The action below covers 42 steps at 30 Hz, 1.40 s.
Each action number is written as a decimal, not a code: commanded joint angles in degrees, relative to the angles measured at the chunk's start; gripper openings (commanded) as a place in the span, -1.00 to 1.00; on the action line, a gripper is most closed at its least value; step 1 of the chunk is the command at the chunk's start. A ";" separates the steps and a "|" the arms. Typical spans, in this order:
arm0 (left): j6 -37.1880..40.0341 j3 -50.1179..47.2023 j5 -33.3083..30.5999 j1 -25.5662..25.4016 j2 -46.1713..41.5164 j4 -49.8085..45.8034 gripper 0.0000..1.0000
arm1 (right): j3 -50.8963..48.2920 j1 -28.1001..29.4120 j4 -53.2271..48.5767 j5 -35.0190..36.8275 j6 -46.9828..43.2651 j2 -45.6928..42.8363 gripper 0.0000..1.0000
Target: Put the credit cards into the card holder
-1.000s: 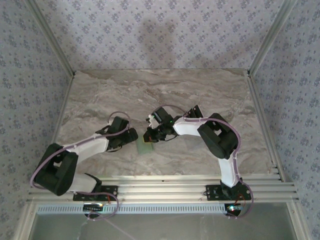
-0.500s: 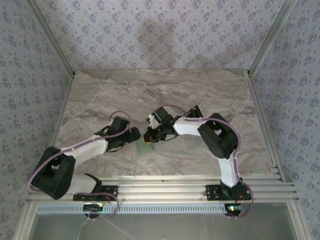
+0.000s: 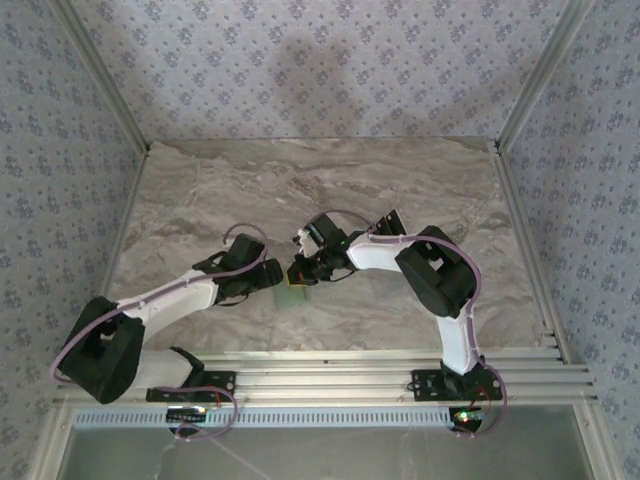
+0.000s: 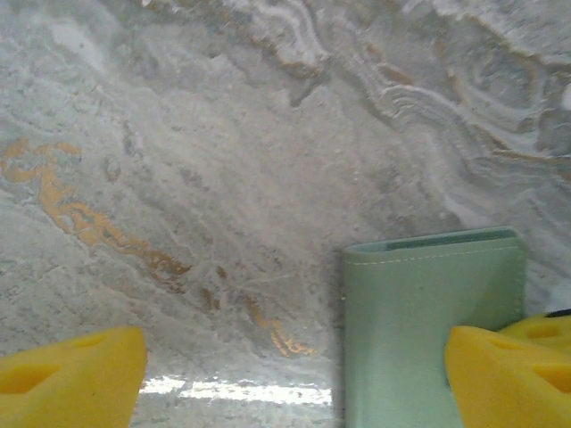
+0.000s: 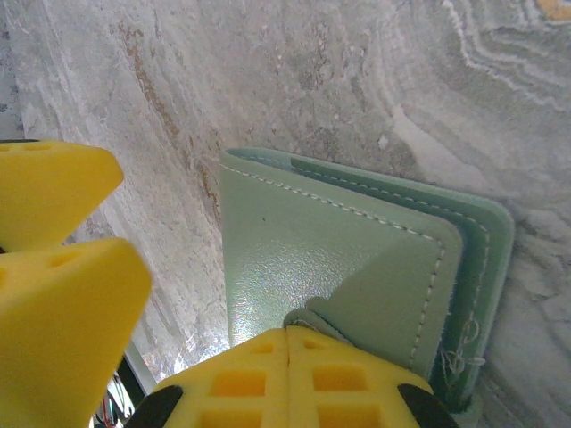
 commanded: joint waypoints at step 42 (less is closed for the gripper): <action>1.74 2.35 -2.43 -2.00 11.95 0.96 0.68 | -3.00 -2.52 -16.48 7.04 2.26 -10.32 -1.00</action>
